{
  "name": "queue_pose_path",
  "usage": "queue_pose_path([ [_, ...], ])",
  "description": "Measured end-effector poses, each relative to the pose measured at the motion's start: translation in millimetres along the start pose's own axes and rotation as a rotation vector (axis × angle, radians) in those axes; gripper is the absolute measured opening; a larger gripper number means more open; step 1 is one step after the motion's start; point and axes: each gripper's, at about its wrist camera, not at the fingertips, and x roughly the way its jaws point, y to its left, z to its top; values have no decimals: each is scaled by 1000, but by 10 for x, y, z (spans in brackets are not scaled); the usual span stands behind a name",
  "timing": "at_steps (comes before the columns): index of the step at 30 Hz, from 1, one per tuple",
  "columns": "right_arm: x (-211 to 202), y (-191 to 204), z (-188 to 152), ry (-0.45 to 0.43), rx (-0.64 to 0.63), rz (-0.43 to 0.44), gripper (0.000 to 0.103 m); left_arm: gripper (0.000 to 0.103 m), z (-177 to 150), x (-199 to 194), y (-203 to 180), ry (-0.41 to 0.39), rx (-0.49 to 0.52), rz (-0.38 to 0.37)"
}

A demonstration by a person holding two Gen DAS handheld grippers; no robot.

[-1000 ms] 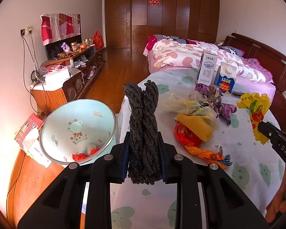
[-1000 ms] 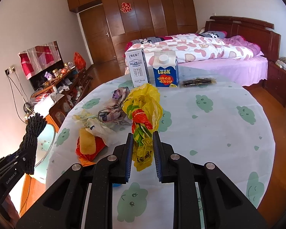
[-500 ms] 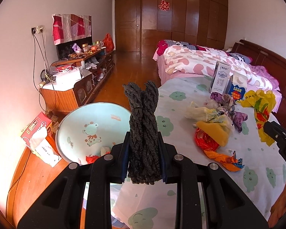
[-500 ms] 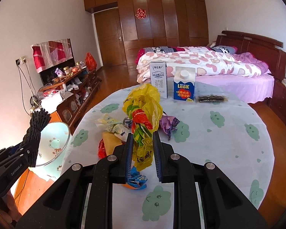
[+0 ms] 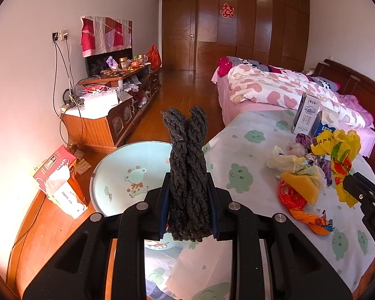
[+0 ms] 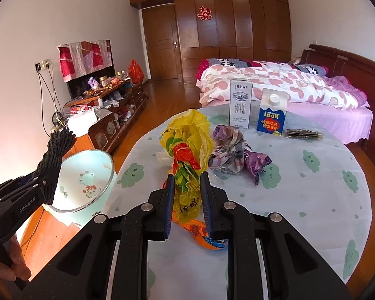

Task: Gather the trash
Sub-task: 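Lift the grey bundle toward the bin with the left tool while the right tool grasps the yellow bag, then carry the grey bundle with the left tool while the right tool carries the yellow bag over the bin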

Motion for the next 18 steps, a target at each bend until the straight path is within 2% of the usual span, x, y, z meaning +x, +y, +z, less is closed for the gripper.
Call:
queue_pose_path([
  [7,119,184,64,11,-13,28,21,25,80,122,271,14,-41,27],
  [18,336,689,145,32,-77,71,21,25,144,338,648,38,-97,71],
])
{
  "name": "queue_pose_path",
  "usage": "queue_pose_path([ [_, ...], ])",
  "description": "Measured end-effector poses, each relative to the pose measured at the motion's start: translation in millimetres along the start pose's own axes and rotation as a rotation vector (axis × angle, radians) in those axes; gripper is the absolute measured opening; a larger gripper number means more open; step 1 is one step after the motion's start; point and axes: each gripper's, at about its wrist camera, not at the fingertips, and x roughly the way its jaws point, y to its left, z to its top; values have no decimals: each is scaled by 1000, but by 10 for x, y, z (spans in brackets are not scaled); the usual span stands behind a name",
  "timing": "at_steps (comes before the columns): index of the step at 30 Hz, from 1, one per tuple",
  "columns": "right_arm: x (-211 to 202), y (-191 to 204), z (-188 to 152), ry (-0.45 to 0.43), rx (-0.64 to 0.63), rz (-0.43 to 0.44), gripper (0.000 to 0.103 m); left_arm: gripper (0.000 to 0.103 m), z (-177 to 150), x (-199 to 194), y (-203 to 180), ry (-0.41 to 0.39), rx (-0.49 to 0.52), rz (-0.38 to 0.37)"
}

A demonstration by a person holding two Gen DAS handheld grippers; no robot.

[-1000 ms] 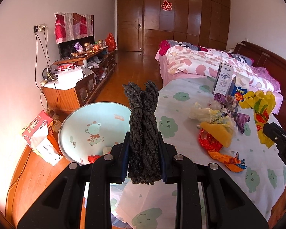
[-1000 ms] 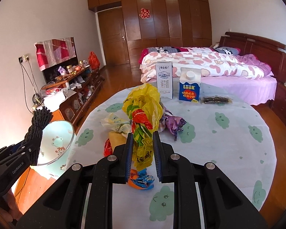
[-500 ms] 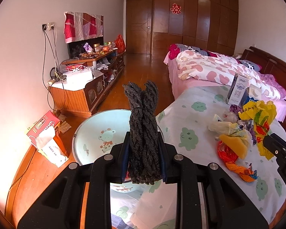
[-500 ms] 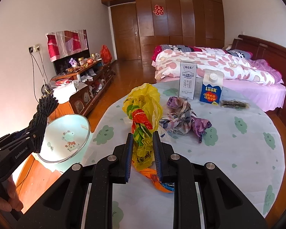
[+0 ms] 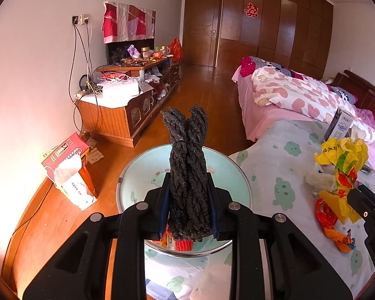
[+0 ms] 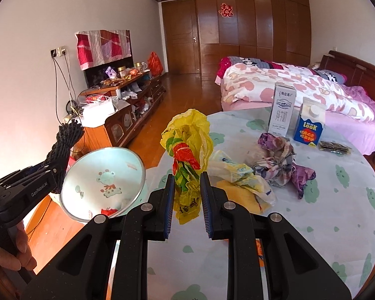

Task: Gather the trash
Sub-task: 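Carry the grey bundle with the left tool while the right tool carries the yellow bag over the bin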

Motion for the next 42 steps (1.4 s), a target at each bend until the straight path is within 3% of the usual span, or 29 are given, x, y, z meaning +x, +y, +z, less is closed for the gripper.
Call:
queue_pose_path([
  [25,609,756,73,113,-75,90,21,25,-82,432,352,105,-61,54],
  [42,1068,978,-40,228,-78,132,21,25,-170,655,423,166,-78,70],
])
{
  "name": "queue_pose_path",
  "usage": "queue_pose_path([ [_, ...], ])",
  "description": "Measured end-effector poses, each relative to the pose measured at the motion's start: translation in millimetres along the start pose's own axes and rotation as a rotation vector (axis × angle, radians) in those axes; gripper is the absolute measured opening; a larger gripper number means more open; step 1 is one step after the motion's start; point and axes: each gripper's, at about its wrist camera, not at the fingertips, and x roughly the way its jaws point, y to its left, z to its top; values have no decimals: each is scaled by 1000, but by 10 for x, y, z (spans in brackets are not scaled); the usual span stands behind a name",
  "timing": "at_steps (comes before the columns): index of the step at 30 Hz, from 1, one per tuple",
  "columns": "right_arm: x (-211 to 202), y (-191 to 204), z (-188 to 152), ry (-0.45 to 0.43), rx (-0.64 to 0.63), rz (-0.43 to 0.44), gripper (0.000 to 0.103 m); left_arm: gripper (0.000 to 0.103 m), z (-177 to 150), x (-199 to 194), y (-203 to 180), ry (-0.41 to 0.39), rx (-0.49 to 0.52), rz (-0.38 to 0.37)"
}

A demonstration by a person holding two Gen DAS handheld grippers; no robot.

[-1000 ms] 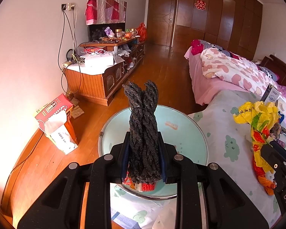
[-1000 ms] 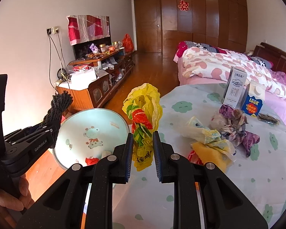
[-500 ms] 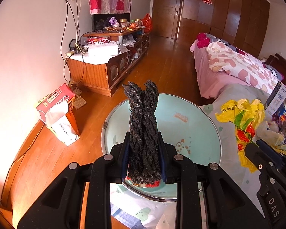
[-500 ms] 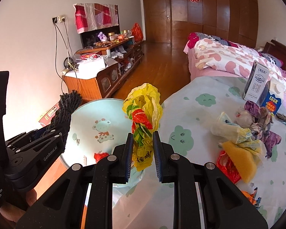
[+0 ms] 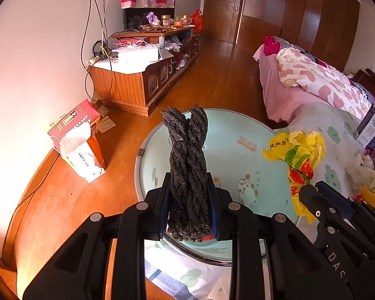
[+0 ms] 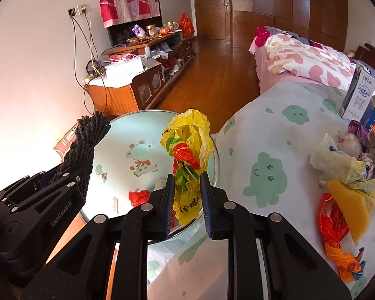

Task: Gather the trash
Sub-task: 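Carry the grey bundle with the left tool while the right tool carries the yellow bag over the bin, then open the left tool over the bin while the right tool releases the yellow bag inside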

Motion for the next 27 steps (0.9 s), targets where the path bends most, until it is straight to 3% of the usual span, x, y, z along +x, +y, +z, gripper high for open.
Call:
queue_pose_path([
  [13,254,-3,12,53,7,43,24,25,-14,60,-8,14,9,9],
  [21,197,-44,17,24,15,44,28,27,-9,75,-1,17,9,11],
  [24,113,-83,16,-7,21,22,29,34,-15,71,3,16,14,12],
  [27,-7,-143,-13,-41,37,-2,39,46,-12,36,-13,3,24,28],
])
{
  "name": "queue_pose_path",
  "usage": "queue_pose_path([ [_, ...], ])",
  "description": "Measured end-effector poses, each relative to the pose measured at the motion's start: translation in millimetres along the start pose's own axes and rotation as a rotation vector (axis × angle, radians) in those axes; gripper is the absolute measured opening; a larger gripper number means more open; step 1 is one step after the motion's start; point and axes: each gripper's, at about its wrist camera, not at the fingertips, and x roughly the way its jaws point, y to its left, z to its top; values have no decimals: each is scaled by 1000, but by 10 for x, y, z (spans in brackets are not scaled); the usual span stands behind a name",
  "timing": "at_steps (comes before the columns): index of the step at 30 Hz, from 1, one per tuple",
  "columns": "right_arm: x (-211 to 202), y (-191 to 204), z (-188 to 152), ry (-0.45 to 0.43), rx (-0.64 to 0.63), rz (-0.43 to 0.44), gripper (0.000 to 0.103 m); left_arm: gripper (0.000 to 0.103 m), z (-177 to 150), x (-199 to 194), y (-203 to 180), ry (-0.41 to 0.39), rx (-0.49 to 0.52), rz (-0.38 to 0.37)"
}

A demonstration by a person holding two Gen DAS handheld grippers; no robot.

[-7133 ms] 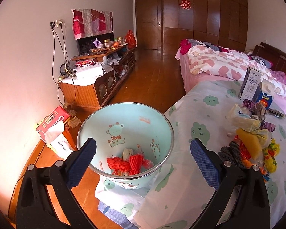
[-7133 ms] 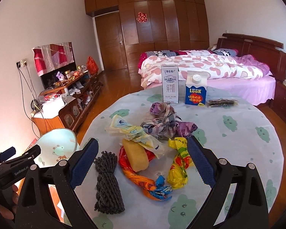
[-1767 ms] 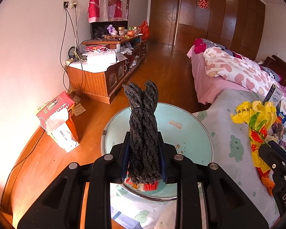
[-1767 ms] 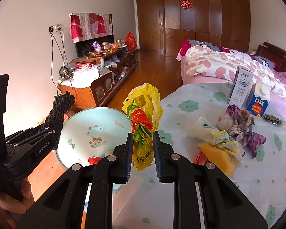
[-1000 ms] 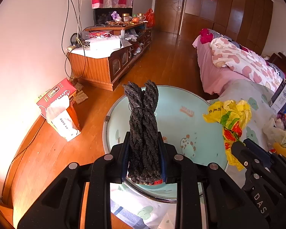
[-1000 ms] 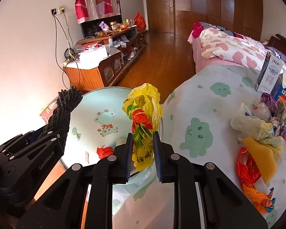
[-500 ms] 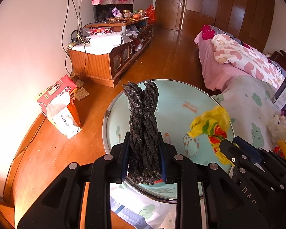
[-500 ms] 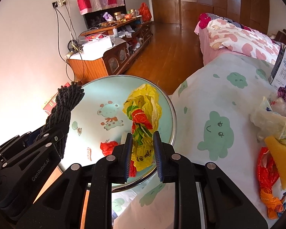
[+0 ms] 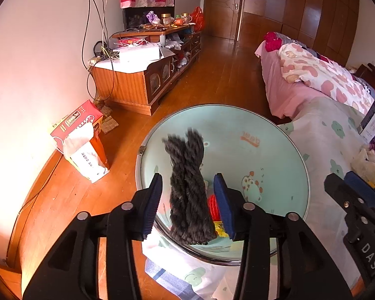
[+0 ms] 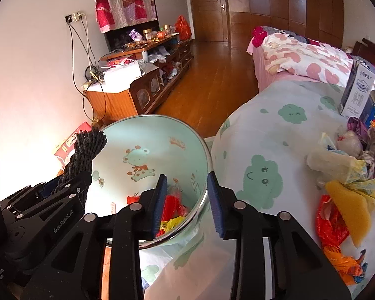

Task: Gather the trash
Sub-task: 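Open the left tool over the bin while the right tool releases the yellow bag inside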

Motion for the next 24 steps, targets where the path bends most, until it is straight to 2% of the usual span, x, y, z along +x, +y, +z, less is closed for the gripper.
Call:
queue_pose_path([
  [5,-220,-126,-16,-67,16,-38,52,64,-6,-102,-60,-28,17,24],
  [10,-421,-265,-27,-124,31,-78,74,78,-15,-203,-111,-51,20,37],
  [12,-486,-320,-44,-139,28,-96,78,83,-32,-252,-164,-62,35,45],
  [17,-655,-508,-106,-153,40,-135,79,90,-43,-390,-298,-92,63,37],
  [24,-901,-801,-215,-178,98,-168,79,94,-93,-582,-516,-121,100,13],
])
